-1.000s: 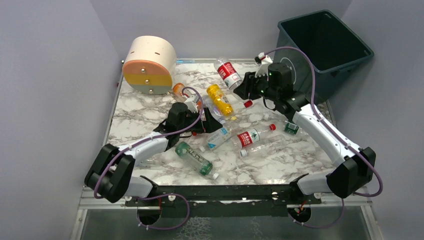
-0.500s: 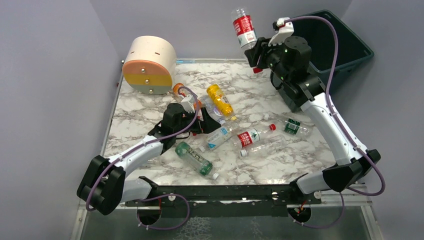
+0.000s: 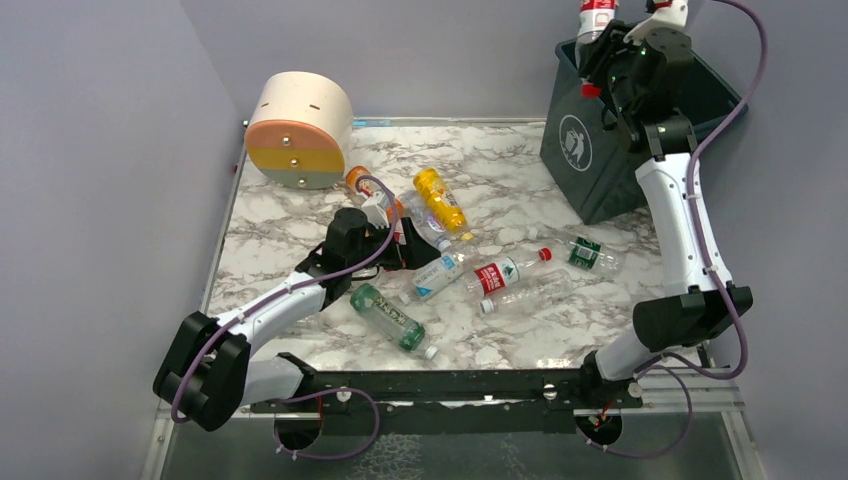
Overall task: Put the plastic bottles in the bin
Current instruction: Pick up the plastic bottle at the center of the board, then place the plastic bottle in the trash bin.
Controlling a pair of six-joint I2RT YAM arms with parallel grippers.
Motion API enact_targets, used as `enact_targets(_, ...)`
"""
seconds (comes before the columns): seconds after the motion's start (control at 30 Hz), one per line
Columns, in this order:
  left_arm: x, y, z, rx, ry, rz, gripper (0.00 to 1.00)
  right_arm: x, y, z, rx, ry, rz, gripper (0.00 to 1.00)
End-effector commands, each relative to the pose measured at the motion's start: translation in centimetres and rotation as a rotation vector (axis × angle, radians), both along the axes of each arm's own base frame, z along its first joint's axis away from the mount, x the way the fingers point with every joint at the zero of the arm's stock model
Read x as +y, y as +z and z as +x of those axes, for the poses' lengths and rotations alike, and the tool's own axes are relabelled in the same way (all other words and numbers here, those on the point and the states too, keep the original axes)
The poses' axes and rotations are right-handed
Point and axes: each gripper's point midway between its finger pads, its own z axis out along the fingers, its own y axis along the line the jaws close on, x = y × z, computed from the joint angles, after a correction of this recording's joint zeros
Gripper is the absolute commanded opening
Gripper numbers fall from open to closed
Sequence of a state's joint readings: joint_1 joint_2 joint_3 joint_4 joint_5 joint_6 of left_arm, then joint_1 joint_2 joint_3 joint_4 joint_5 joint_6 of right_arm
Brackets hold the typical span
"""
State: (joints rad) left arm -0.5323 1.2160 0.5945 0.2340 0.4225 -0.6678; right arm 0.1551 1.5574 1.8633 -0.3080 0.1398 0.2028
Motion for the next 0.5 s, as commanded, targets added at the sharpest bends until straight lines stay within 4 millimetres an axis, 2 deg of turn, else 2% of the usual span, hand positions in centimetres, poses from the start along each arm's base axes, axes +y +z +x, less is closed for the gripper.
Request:
enact_targets(0.0,0.0,0.6,0.1,-0.024,0.002,0.006,0.99,-2.5,2.2,1.2,-0.052,-0.045,0.059,0.47)
enact_targets(0.17,0.0,0.5,0.1,-0.023,0.003,0.009,0.99,-6.2,1.6,2.4,-0.031,-0.149,0.068,0.46)
enact_targets(0.23,0.0,0.6,0.1,-0.022,0.003,0.008,0.99,-7.8,0.7,2.9,-0.010,-0.184,0.077,0.46)
enact_targets(0.37,0.0,0.3,0.1,-0.017,0.004,0.010,0.99,-10.9,-1.8,3.6,0.044,-0.242,0.119,0.46)
enact_targets(0.47,0.0,0.2,0.1,-0.015,0.003,0.010,0.99,-12.3,-4.2,4.4,0.100,-0.260,0.162,0.46)
